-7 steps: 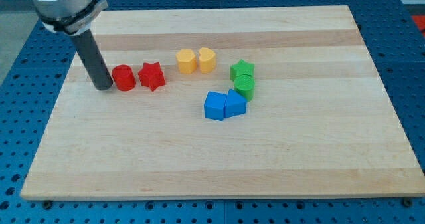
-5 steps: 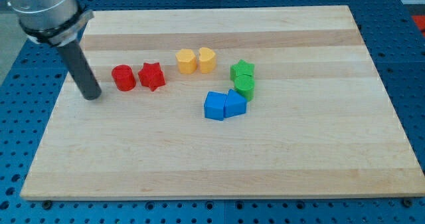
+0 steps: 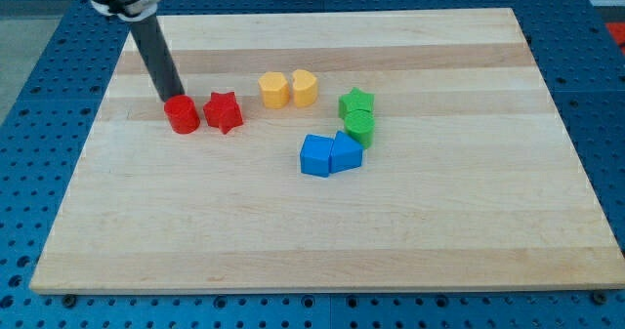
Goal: Push red circle below the red star
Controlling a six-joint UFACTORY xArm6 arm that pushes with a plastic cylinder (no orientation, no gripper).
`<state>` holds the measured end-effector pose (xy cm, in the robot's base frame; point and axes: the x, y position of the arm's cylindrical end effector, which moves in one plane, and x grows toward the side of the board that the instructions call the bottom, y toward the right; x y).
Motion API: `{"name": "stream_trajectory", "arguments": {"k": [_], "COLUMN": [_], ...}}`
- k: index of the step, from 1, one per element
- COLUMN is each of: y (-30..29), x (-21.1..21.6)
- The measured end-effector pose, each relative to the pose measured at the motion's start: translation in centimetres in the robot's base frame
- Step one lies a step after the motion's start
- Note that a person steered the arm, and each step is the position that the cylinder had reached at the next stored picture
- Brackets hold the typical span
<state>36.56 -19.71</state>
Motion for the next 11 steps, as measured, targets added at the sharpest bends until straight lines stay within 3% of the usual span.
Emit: {"name": "stream_trajectory", "arguments": {"k": [3,5,7,11], "y": [1.6,-3.9,-3.5,-2.4], "x": [6.9,7.4,13.0,12.2]}}
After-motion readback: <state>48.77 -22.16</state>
